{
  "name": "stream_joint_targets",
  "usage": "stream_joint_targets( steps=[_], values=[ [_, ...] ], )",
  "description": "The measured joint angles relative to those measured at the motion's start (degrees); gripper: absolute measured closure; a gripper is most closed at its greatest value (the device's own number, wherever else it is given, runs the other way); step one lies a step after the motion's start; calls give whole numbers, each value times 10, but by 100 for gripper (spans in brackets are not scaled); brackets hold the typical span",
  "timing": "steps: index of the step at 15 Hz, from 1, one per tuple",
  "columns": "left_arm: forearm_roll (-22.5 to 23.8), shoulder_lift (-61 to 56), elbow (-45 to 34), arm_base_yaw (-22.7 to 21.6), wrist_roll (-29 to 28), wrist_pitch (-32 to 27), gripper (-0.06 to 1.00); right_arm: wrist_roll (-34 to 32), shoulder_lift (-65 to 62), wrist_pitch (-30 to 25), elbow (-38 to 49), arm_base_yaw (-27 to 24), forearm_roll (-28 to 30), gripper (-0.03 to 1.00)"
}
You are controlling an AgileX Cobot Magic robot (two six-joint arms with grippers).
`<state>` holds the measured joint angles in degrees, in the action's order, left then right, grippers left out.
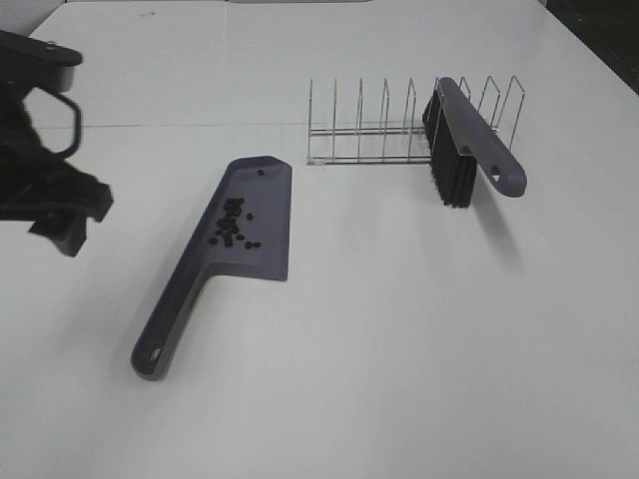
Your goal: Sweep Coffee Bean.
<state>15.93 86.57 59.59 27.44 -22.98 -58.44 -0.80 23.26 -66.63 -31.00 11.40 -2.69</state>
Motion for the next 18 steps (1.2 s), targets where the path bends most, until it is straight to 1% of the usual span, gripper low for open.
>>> stream_joint_targets(
  steps=[1, 2, 4, 5, 7, 10, 12, 13, 15, 18],
  values=[
    [-11, -105, -88, 0, 0, -5, 18, 34, -20, 41, 11, 0, -7, 36],
    [-21, -166, -133, 0, -1, -5, 18, 48, -24, 49, 18, 0, -13, 36],
    [-39, -284, -207, 0, 2, -7, 18, 76, -24, 52, 20, 0, -32, 36],
    [-42, -309, -219, 0, 5, -7, 18, 84, -25, 53, 20, 0, -38, 36],
    [-49, -429, -266, 0, 28, -8, 18, 102, -26, 54, 20, 0, -50, 36],
    [-61, -600, -290, 0, 66, -6, 18, 105, -28, 54, 20, 0, -53, 36],
    [-78, -669, -293, 0, 89, -4, 18, 105, -28, 54, 20, 0, -53, 36],
    [-115, -743, -298, 0, 129, -5, 18, 105, -28, 54, 20, 0, -53, 36],
    [-156, -790, -305, 0, 173, -11, 18, 105, -28, 54, 20, 0, -53, 36],
    [-189, -804, -307, 0, 209, -11, 18, 105, -28, 54, 20, 0, -53, 36]
  ],
)
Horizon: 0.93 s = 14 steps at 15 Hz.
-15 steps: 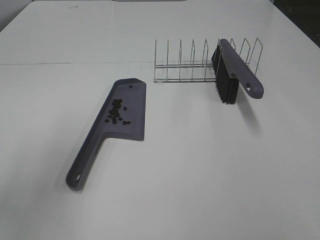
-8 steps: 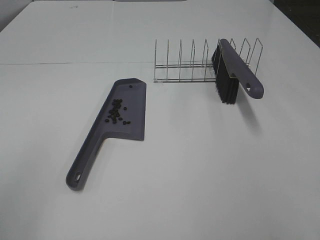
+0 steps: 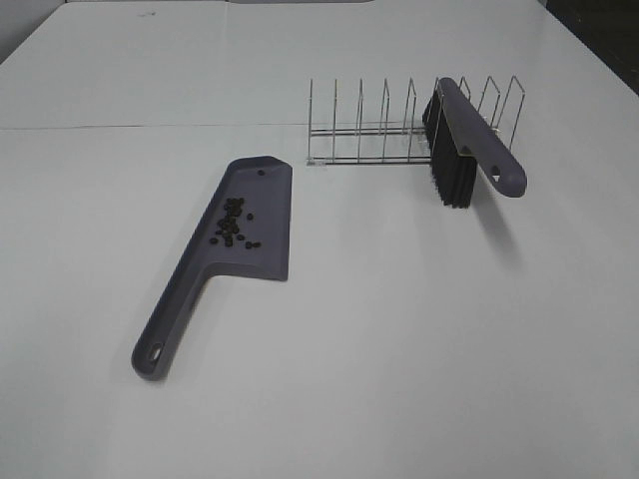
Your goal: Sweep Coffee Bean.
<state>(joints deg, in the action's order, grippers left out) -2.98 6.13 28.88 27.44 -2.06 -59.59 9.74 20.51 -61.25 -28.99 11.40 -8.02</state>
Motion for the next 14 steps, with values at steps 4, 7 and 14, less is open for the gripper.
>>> stream_joint_targets(
  steps=[4, 7, 14],
  values=[
    [-10, 0, -1, 0, 17, -1, 18, 0, 0, 0, 0, 0, 0, 36],
    [-10, 0, -1, 0, 21, -1, 18, 0, 0, 0, 0, 0, 0, 36],
    [-10, 0, -1, -5, 21, -1, 18, 0, 0, 0, 0, 0, 0, 36]
  ],
)
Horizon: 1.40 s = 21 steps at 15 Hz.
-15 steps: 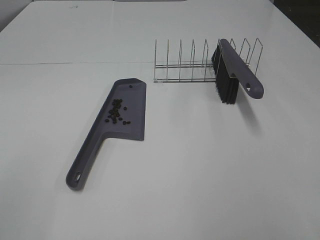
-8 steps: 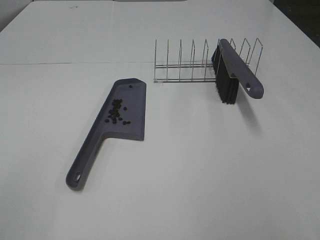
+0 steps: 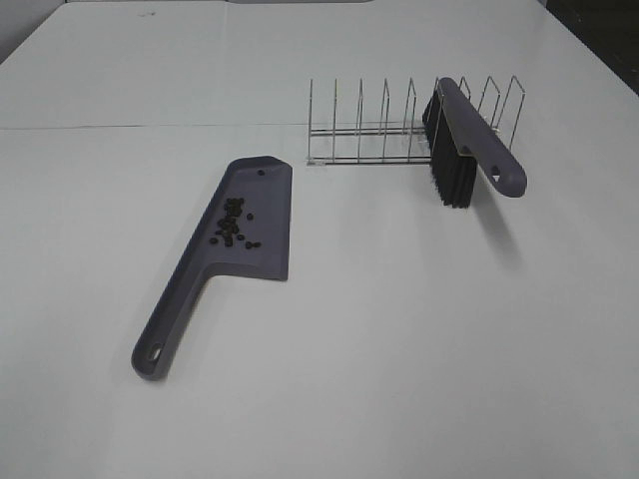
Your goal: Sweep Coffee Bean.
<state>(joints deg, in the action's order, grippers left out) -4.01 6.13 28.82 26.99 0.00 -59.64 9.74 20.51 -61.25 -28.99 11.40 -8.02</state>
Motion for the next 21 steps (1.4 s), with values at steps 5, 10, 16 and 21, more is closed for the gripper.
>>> stream_joint_targets(
  steps=[5, 10, 16, 21],
  values=[
    [-1, 0, 0, -146, 0, 0, 18, 1, 0, 0, 0, -55, -1, 36],
    [-1, -9, 0, -244, 0, 0, 18, 1, -46, 1, 0, -136, -1, 36],
    [-1, -63, 0, -261, 0, 0, 18, 1, -189, 1, 0, -140, -1, 36],
    [-1, -63, 0, -261, 0, 0, 18, 1, -207, 2, 0, -140, -1, 36]
  ],
)
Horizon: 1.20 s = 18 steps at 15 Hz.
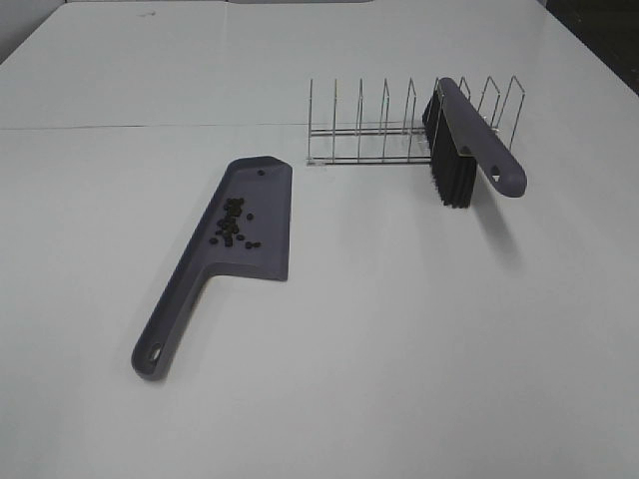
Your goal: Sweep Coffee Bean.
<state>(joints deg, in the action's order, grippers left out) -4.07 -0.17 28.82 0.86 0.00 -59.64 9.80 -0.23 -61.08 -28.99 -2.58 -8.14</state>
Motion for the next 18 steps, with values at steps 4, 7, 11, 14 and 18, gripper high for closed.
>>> stream_joint_targets(
  steps=[4, 7, 11, 14, 18],
  values=[
    [0, 0, 0, 0, 0, 0, 18, 0, 0, 0, 0, 0, -1, 36],
    [0, 0, 0, 0, 0, 0, 18, 0, 0, 0, 0, 0, -1, 36],
    [-1, 0, 0, 0, 12, 0, 18, 0, 0, 0, 0, 0, -1, 36],
    [-1, 0, 0, 0, 18, 0, 18, 0, 0, 0, 0, 0, -1, 36],
    [-1, 0, 0, 0, 19, 0, 18, 0, 0, 0, 0, 0, -1, 36]
  ],
)
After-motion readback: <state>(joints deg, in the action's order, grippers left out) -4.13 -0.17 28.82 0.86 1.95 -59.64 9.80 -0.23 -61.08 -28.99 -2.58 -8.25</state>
